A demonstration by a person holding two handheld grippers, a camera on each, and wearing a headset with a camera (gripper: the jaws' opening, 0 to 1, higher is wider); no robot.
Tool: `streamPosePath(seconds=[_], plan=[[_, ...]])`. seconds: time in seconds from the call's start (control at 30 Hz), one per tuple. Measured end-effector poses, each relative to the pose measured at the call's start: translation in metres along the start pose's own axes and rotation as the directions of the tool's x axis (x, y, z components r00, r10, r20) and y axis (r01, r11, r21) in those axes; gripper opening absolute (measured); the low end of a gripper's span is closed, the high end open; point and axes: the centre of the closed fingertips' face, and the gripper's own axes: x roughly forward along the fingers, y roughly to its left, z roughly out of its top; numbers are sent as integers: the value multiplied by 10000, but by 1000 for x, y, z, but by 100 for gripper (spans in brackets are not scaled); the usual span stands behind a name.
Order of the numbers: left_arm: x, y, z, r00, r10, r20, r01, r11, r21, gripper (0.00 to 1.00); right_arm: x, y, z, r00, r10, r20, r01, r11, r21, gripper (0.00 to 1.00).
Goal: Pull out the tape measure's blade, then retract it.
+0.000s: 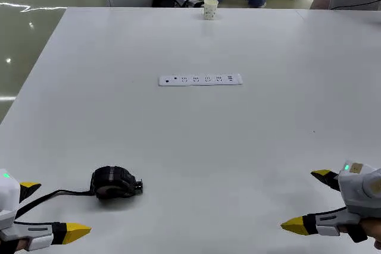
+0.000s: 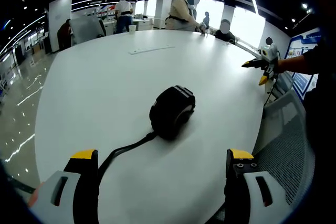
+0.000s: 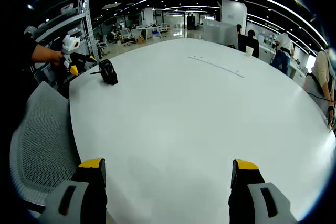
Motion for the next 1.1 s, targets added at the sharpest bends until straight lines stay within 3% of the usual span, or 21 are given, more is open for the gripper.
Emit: streamPosePath(seconds=[0.03, 0.07, 0.37, 1.1], plan=[[0, 3, 0, 9999, 110, -10, -110, 9999, 123, 99, 0, 0, -1, 10000, 0, -10, 0, 10000, 3, 99], [-2, 10, 1, 9987, 517, 46, -518, 9972, 538, 99, 0, 0, -1, 10000, -6, -22, 6, 10000, 13, 99], [-7, 11, 6, 9992, 373, 166, -376, 9991, 213, 99, 1, 7, -6, 9999, 123, -93, -122, 9999, 100, 99], [-7, 6, 1, 10000, 25, 28, -25, 10000, 64, 99, -2, 5, -6, 9997, 133, -180, -132, 9999, 31, 99]])
